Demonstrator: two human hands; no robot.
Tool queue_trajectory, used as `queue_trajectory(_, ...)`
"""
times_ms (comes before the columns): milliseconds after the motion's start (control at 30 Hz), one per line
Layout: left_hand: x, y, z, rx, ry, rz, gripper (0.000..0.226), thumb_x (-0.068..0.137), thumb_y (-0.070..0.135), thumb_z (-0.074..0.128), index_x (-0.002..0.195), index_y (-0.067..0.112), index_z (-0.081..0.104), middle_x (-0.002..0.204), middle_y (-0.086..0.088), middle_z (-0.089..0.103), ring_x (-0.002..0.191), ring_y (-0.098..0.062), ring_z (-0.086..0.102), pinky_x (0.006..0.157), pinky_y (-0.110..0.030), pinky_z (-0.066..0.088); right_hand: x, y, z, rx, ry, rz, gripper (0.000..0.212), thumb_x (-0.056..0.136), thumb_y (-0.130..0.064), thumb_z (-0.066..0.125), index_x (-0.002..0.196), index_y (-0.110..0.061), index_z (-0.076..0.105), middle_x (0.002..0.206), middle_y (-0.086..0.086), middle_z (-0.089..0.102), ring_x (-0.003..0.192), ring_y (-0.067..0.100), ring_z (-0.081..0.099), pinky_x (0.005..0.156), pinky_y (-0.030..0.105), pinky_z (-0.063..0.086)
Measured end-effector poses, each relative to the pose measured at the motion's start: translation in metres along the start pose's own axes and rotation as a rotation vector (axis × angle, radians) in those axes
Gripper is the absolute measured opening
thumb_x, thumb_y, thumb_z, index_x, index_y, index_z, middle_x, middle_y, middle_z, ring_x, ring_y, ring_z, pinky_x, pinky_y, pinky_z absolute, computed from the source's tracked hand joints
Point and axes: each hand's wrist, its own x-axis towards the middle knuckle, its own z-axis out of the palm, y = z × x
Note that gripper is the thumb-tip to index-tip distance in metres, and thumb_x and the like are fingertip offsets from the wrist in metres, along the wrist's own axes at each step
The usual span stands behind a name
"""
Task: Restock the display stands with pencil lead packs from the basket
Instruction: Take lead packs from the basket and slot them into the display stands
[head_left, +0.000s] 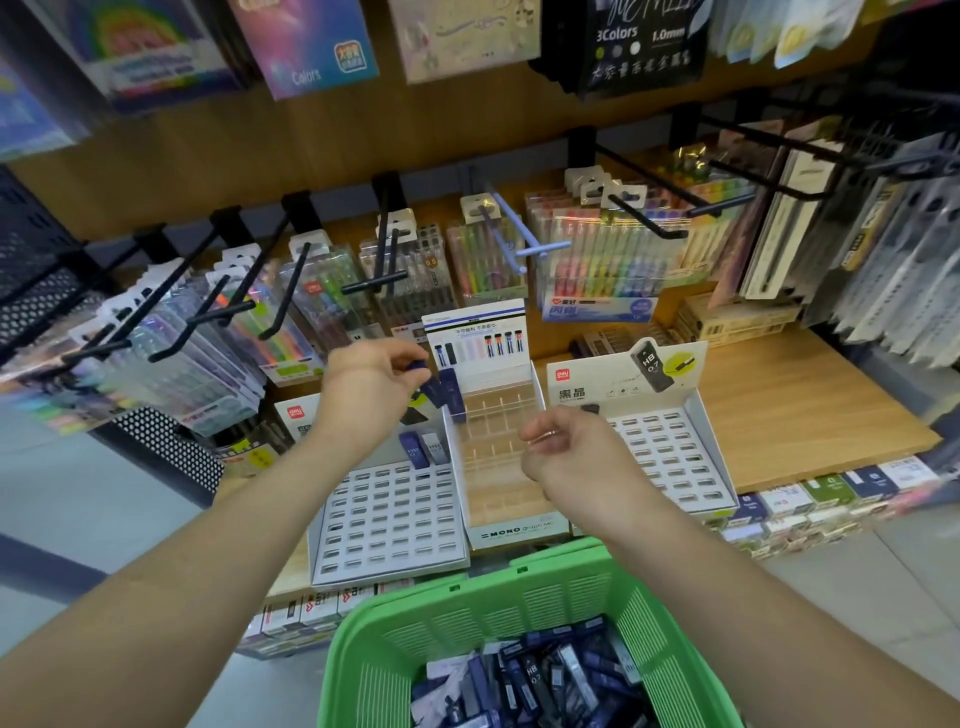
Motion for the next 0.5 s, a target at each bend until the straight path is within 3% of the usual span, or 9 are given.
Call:
queue_trajectory(67,0.003,-0.003,0.013,0.079,-0.010,0.073,0.018,0.084,0.021,0.073,0.101,0.018,0.074,0.092,0.001,0.072,0.080,-0.011,0.062,0.082,-0.018,0.045,0.003,0.009,0.001,-0.128,-0.031,-0.016,0.022,0.090,-0.007,0.057,0.102,-0.026,0.057,0.098,-0.002,0.062,0.064,0.008,0.052,0.053,0.018,0.039)
queue_trajectory(167,0.011,-0.002,0.027,0.221,-0.043,0.156,0.021,0.087,0.027,0.067,0.107,0.021,0.071,0.097,-0.002,0.073,0.088,-0.021,0.064,0.081,-0.029,0.052,0.002,0.028,0.002,-0.410,-0.113,-0.011,0.039,0.091,-0.011,0.056,0.129,-0.022,0.052,0.123,0.001,0.059,0.087,0.014,0.060,0.070,0.025,0.047)
queue_trajectory(233,0.018,-0.001,0.031,0.310,-0.084,0.169,0.018,0.089,0.030,0.064,0.106,0.026,0.069,0.097,-0.001,0.072,0.089,-0.023,0.063,0.073,-0.029,0.050,0.001,0.039,0.000,-0.555,-0.155,-0.001,0.048,0.093,-0.012,0.057,0.139,-0.022,0.046,0.132,0.002,0.057,0.095,0.017,0.063,0.079,0.028,0.050)
queue_trajectory(333,0.022,-0.003,0.034,0.390,-0.123,0.218,0.014,0.090,0.029,0.063,0.102,0.026,0.069,0.094,-0.001,0.071,0.086,-0.024,0.062,0.064,-0.026,0.039,0.004,0.053,-0.005,-0.614,-0.199,0.008,0.053,0.094,-0.012,0.057,0.143,-0.024,0.042,0.144,0.003,0.049,0.101,0.015,0.061,0.073,0.019,0.045)
queue_trajectory(433,0.021,-0.006,0.039,0.409,-0.162,0.195,0.014,0.090,0.030,0.062,0.102,0.026,0.065,0.094,-0.003,0.071,0.085,-0.028,0.062,0.064,-0.030,0.045,0.007,0.066,-0.008,-0.628,-0.227,0.007,0.055,0.094,-0.010,0.056,0.145,-0.025,0.040,0.151,0.001,0.042,0.091,0.008,0.061,0.059,0.008,0.039)
queue_trajectory(500,0.020,-0.006,0.043,0.417,-0.178,0.185,0.013,0.090,0.028,0.061,0.103,0.024,0.063,0.096,-0.004,0.070,0.088,-0.029,0.062,0.070,-0.036,0.052,0.008,0.071,-0.006,-0.648,-0.249,-0.003,0.058,0.094,-0.009,0.056,0.146,-0.024,0.038,0.154,-0.002,0.037,0.104,0.014,0.061,0.070,0.012,0.042)
